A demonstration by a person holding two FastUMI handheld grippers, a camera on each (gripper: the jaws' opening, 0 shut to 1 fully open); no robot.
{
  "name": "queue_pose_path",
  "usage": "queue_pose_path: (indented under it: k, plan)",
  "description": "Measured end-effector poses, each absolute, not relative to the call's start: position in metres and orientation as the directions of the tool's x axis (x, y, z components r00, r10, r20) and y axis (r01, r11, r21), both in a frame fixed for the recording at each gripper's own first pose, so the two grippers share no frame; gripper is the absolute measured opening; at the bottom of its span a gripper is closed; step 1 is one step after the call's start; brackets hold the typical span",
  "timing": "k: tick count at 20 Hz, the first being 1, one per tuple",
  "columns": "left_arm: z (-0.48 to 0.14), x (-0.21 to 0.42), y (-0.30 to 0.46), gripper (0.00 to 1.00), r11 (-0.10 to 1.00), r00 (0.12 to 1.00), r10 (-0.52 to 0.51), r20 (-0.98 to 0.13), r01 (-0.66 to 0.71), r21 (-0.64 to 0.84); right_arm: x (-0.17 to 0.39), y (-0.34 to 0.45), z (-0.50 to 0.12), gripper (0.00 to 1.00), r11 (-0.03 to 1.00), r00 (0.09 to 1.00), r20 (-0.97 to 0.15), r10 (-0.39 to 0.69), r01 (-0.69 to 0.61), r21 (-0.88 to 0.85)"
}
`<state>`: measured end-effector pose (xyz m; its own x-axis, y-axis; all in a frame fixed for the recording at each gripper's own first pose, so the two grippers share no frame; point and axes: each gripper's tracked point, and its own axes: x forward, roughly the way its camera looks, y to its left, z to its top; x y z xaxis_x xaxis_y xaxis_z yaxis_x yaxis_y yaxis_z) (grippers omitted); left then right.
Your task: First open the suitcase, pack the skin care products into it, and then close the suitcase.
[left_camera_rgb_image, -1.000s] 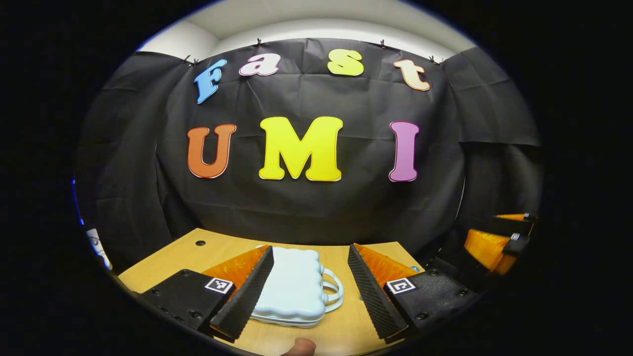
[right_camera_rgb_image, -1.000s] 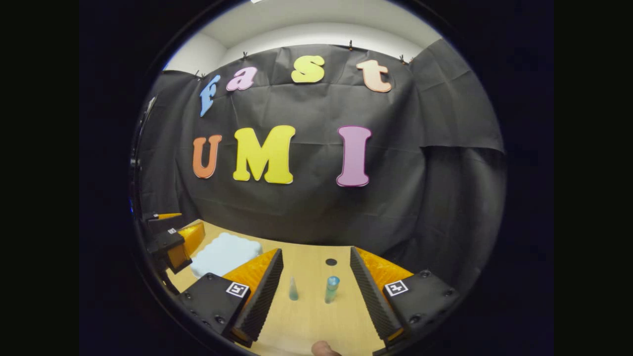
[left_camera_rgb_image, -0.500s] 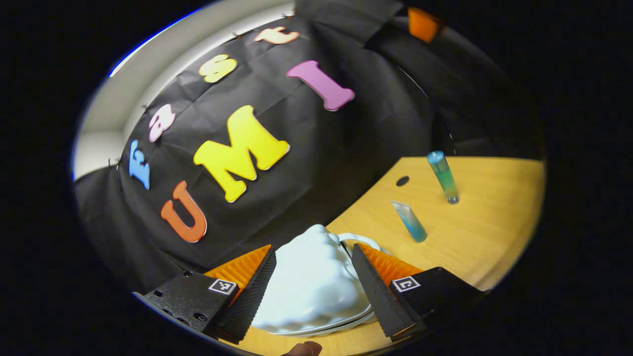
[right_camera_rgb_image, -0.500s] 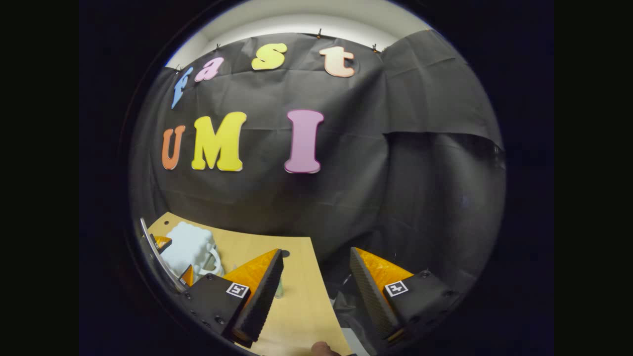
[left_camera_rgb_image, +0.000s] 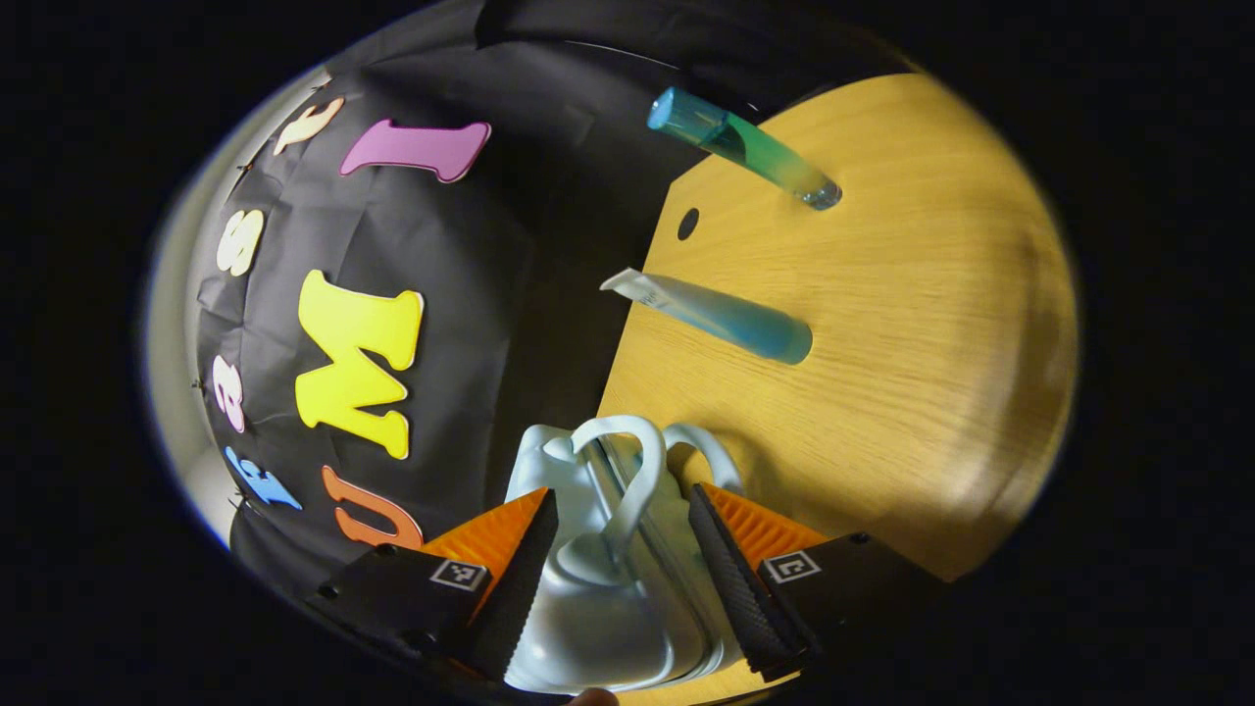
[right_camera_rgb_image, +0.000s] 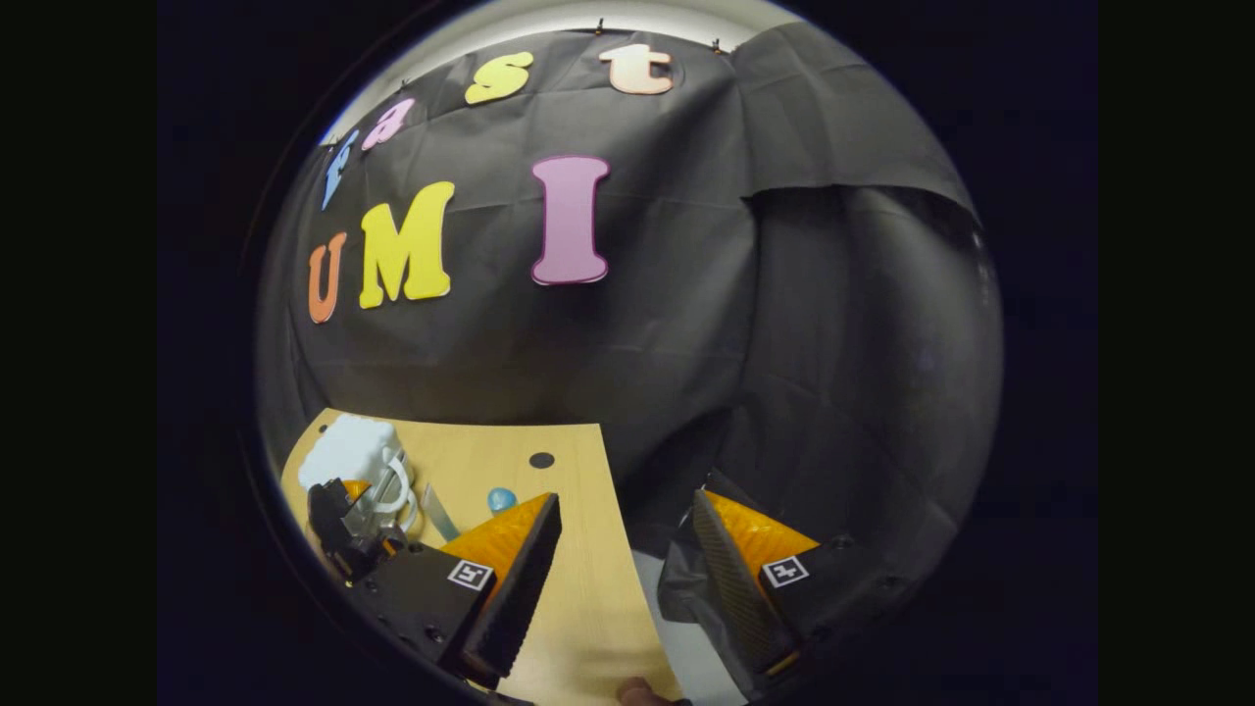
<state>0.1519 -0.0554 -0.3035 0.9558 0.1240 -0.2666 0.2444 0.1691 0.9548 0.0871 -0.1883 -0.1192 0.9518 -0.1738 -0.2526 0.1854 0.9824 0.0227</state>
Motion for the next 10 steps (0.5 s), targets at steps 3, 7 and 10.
queue_pose_path:
  k: [3,7,10]
  plan:
    - [-0.312,0.156,-0.057,0.69,0.11,0.944,0.15,-0.294,0.279,0.954,0.096,-0.192,-0.124,0.8,0.986,0.953,-0.264,-0.152,0.165,0.027]
    - [-0.306,0.161,-0.063,0.27,0.12,0.943,0.147,-0.299,0.283,0.952,0.105,-0.186,-0.124,0.81,0.993,0.956,-0.273,-0.104,0.115,0.025]
    - [-0.301,0.163,-0.067,0.17,0.139,0.943,0.149,-0.297,0.277,0.951,0.107,-0.178,-0.114,0.8,0.997,0.965,-0.252,-0.068,0.075,0.019]
